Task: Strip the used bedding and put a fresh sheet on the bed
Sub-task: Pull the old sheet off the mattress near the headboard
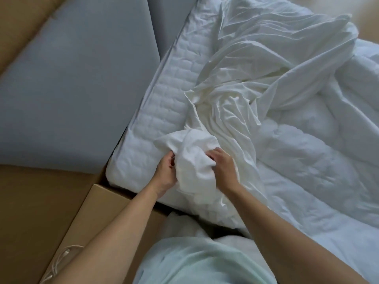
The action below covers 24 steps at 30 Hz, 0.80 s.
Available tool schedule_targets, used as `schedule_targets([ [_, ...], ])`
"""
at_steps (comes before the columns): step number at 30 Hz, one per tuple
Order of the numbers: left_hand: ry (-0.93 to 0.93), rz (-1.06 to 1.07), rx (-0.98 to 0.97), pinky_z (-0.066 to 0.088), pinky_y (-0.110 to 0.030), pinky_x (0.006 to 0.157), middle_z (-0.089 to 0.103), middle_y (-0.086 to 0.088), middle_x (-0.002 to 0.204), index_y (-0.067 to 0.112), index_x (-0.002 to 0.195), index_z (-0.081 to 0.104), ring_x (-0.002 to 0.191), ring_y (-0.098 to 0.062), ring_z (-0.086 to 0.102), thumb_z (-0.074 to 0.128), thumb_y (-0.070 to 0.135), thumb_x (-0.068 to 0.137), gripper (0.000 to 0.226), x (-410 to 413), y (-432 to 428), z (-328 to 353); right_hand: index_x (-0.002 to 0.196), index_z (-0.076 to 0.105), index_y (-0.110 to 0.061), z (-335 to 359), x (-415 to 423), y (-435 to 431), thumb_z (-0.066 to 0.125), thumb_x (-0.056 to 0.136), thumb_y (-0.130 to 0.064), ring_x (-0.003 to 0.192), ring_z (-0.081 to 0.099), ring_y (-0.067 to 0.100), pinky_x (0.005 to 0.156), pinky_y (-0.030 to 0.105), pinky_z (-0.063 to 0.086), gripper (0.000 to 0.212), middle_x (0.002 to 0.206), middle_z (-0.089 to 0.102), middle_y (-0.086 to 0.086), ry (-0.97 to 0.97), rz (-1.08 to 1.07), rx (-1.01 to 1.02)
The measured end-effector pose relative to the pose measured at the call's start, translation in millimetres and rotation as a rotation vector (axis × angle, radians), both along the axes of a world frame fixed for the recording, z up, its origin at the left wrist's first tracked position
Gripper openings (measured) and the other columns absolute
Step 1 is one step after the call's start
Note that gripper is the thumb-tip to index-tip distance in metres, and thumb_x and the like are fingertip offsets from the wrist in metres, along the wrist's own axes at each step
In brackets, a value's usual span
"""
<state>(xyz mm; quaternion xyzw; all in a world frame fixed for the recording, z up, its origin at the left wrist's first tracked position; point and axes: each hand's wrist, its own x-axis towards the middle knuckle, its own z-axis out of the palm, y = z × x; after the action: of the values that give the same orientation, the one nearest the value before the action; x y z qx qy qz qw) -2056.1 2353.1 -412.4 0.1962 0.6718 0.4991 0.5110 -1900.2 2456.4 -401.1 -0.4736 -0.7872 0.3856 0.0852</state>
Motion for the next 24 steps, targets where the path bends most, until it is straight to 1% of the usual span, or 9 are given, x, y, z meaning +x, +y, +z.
schedule_targets([
  [3,-0.027,0.027,-0.034,0.06,-0.028,0.073,0.076,-0.001,0.102,0.015,0.116,0.069,0.091,-0.014,0.07,0.061,0.028,0.092,0.029,-9.9,-0.5,5.4,0.096,0.065,0.004,18.3,-29.3,14.4,0.06,0.095,-0.017,0.086,0.064,0.032,0.075,0.039,0.052,0.021,0.091,0.067,0.018,-0.064,-0.043,-0.531],
  [5,0.108,-0.035,-0.097,0.058,-0.034,0.077,0.074,-0.002,0.098,0.012,0.11,0.069,0.092,-0.018,0.067,0.059,0.03,0.096,0.025,-10.1,0.8,6.1,0.098,0.061,-0.005,26.4,-42.7,13.0,0.058,0.1,-0.022,0.077,0.064,0.026,0.062,0.034,0.055,0.017,0.087,0.065,0.014,-0.191,-0.091,-0.812],
  [7,0.294,-0.057,-0.166,0.054,-0.031,0.076,0.069,0.003,0.092,0.016,0.098,0.064,0.089,-0.018,0.065,0.056,0.024,0.101,0.012,-1.6,0.1,2.7,0.09,0.059,-0.016,28.3,-54.9,3.3,0.055,0.102,-0.017,0.07,0.06,0.015,0.055,0.026,0.05,0.013,0.082,0.061,0.003,-0.165,-0.121,-0.988],
  [9,0.33,0.128,-0.204,0.05,-0.022,0.066,0.067,0.004,0.083,0.017,0.085,0.061,0.081,-0.016,0.063,0.052,0.019,0.102,0.019,8.3,-1.4,1.5,0.085,0.054,-0.021,24.5,-65.0,-2.5,0.046,0.104,-0.007,0.072,0.057,0.01,0.061,0.023,0.048,0.025,0.084,0.058,-0.002,-0.019,-0.16,-0.962],
  [11,0.319,0.289,-0.212,0.05,-0.025,0.062,0.067,0.0,0.078,0.015,0.078,0.061,0.076,-0.019,0.062,0.055,0.018,0.098,0.021,11.4,-3.6,1.1,0.08,0.051,-0.019,23.1,-66.2,-3.4,0.046,0.103,-0.005,0.072,0.051,0.01,0.063,0.021,0.043,0.028,0.081,0.052,-0.001,0.063,-0.254,-0.897],
  [14,0.245,0.299,-0.18,0.054,-0.038,0.064,0.069,-0.01,0.078,0.009,0.079,0.062,0.071,-0.018,0.061,0.069,0.035,0.092,0.03,11.1,-8.2,7.2,0.08,0.051,-0.015,19.0,-53.2,-4.0,0.052,0.101,-0.005,0.08,0.05,0.016,0.076,0.027,0.043,0.023,0.082,0.049,0.0,0.012,-0.279,-0.896],
  [18,0.251,0.318,-0.078,0.05,-0.035,0.056,0.06,-0.008,0.065,0.005,0.073,0.055,0.058,-0.015,0.053,0.069,0.047,0.092,0.048,20.5,-20.7,12.1,0.101,0.057,-0.017,16.1,-36.6,-8.6,0.057,0.1,-0.016,0.104,0.057,0.03,0.091,0.041,0.051,0.002,0.102,0.058,0.005,0.061,-0.388,-0.853],
  [21,0.219,0.316,-0.122,0.045,-0.033,0.042,0.056,-0.012,0.051,0.009,0.066,0.052,0.043,-0.025,0.053,0.065,0.052,0.093,0.052,34.8,-42.9,1.7,0.104,0.059,-0.015,24.7,-22.9,-1.2,0.047,0.104,-0.021,0.09,0.062,0.027,0.075,0.038,0.054,0.013,0.089,0.062,0.003,0.366,-0.634,-0.926],
  [24,0.255,-0.017,-0.294,0.046,-0.035,0.046,0.054,-0.007,0.046,0.01,0.065,0.053,0.04,-0.028,0.053,0.059,0.039,0.099,0.045,67.1,-73.7,-17.8,0.073,0.052,-0.013,35.8,-8.8,14.0,0.052,0.093,-0.029,0.062,0.051,0.021,0.062,0.03,0.045,0.026,0.063,0.051,0.004,0.492,-0.722,-0.785],
])
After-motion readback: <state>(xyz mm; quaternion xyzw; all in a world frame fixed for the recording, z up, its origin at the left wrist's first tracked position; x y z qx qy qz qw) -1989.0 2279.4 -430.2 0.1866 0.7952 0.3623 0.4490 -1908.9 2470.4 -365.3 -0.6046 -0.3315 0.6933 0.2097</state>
